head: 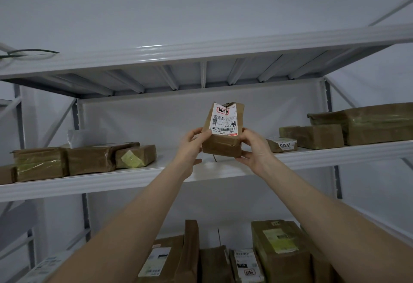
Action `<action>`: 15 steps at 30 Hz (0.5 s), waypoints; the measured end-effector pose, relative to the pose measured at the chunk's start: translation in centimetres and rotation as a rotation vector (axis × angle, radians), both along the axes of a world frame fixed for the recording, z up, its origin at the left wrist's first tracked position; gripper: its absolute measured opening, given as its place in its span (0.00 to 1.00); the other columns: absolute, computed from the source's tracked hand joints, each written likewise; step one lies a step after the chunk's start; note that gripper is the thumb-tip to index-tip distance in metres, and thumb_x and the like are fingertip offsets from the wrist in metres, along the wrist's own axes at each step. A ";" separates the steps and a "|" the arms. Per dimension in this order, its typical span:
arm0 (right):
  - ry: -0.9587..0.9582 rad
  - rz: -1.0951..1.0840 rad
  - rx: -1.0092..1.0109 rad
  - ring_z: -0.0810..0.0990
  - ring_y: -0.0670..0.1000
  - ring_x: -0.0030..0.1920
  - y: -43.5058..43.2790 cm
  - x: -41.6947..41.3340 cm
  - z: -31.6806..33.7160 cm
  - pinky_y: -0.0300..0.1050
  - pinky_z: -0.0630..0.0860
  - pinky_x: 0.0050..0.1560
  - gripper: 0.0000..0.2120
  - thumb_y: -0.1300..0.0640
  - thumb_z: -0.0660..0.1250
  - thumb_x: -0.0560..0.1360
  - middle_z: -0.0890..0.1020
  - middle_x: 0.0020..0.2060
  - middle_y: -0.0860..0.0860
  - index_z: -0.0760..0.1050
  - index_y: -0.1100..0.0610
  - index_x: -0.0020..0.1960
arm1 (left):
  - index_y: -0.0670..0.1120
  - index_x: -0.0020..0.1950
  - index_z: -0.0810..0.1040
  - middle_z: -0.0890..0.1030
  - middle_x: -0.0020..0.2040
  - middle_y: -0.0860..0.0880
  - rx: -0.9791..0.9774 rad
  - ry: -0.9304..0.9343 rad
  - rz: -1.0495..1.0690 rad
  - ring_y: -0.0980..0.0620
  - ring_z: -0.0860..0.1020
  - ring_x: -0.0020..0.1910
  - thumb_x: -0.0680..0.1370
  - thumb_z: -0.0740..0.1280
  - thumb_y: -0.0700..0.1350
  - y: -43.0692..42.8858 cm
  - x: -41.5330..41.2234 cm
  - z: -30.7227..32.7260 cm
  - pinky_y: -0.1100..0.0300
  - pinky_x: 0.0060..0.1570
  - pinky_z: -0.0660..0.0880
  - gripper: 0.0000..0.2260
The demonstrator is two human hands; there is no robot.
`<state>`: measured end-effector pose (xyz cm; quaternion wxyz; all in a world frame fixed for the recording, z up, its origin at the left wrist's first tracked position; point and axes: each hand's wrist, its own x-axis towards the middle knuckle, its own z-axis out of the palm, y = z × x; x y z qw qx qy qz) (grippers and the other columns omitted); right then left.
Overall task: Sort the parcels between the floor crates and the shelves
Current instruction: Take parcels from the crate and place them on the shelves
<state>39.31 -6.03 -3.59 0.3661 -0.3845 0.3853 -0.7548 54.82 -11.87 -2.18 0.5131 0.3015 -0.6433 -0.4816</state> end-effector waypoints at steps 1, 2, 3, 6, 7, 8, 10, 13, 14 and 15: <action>-0.010 0.006 -0.005 0.80 0.58 0.51 -0.1 0.1 -0.2 0.48 0.79 0.43 0.20 0.59 0.68 0.68 0.82 0.52 0.52 0.76 0.50 0.59 | 0.55 0.65 0.71 0.74 0.59 0.50 0.022 -0.002 -0.007 0.44 0.73 0.60 0.73 0.70 0.56 0.2 -0.1 0.0 0.42 0.59 0.71 0.22; -0.014 0.021 -0.008 0.80 0.58 0.51 -0.1 0.3 -0.4 0.49 0.79 0.44 0.21 0.58 0.68 0.68 0.81 0.53 0.52 0.75 0.50 0.61 | 0.55 0.66 0.70 0.74 0.59 0.50 0.045 0.003 -0.017 0.43 0.73 0.60 0.73 0.71 0.56 0.3 -0.3 0.0 0.41 0.59 0.72 0.23; -0.003 0.039 -0.010 0.80 0.58 0.51 -0.2 0.4 -0.6 0.50 0.80 0.45 0.22 0.58 0.68 0.69 0.80 0.54 0.53 0.73 0.50 0.62 | 0.55 0.66 0.70 0.75 0.58 0.49 0.069 0.021 -0.025 0.43 0.74 0.59 0.73 0.71 0.55 0.4 -0.5 0.0 0.41 0.58 0.74 0.23; 0.133 0.062 0.009 0.80 0.57 0.51 -0.3 0.7 -1.2 0.51 0.78 0.49 0.29 0.54 0.70 0.70 0.76 0.61 0.52 0.65 0.48 0.69 | 0.54 0.65 0.71 0.78 0.56 0.47 0.121 0.098 -0.004 0.46 0.77 0.53 0.74 0.71 0.49 0.6 -1.0 0.3 0.43 0.56 0.76 0.21; 0.193 0.033 0.026 0.79 0.57 0.54 -0.3 0.7 -1.3 0.53 0.76 0.55 0.35 0.52 0.71 0.69 0.74 0.64 0.52 0.59 0.46 0.72 | 0.54 0.63 0.70 0.78 0.55 0.47 0.127 0.115 0.016 0.47 0.77 0.52 0.74 0.71 0.47 0.6 -0.9 0.6 0.44 0.55 0.77 0.20; 0.247 -0.024 0.040 0.76 0.58 0.59 -0.3 0.4 -1.3 0.55 0.72 0.60 0.42 0.51 0.72 0.69 0.70 0.68 0.54 0.53 0.45 0.76 | 0.54 0.62 0.69 0.78 0.55 0.47 0.124 0.122 0.035 0.48 0.77 0.52 0.74 0.70 0.46 0.5 -0.7 1.0 0.45 0.53 0.77 0.19; 0.315 -0.181 0.025 0.67 0.59 0.69 -0.3 -0.5 -0.8 0.60 0.65 0.68 0.48 0.49 0.74 0.69 0.62 0.74 0.56 0.46 0.47 0.78 | 0.54 0.63 0.68 0.78 0.54 0.47 0.078 0.087 0.073 0.49 0.77 0.51 0.74 0.70 0.44 0.1 0.1 1.8 0.49 0.47 0.79 0.20; 0.354 -0.272 0.015 0.68 0.57 0.69 0.3 -1.9 0.1 0.58 0.68 0.67 0.44 0.51 0.74 0.71 0.63 0.74 0.55 0.51 0.47 0.77 | 0.50 0.65 0.68 0.80 0.50 0.46 0.014 -0.019 0.104 0.50 0.79 0.47 0.74 0.71 0.46 -0.1 1.3 2.9 0.51 0.43 0.80 0.22; 0.356 -0.230 0.038 0.73 0.56 0.64 0.5 -2.1 0.3 0.55 0.73 0.61 0.41 0.53 0.74 0.71 0.67 0.71 0.56 0.55 0.47 0.77 | 0.48 0.66 0.68 0.80 0.50 0.46 0.003 -0.034 0.113 0.49 0.80 0.48 0.74 0.71 0.48 -0.1 1.6 3.1 0.50 0.46 0.80 0.22; 0.342 -0.178 0.066 0.77 0.54 0.57 0.7 -2.1 0.2 0.52 0.77 0.54 0.39 0.55 0.74 0.71 0.72 0.67 0.55 0.58 0.48 0.76 | 0.47 0.65 0.69 0.80 0.51 0.46 -0.009 -0.035 0.126 0.48 0.80 0.49 0.73 0.72 0.50 -0.1 1.7 3.2 0.49 0.49 0.80 0.24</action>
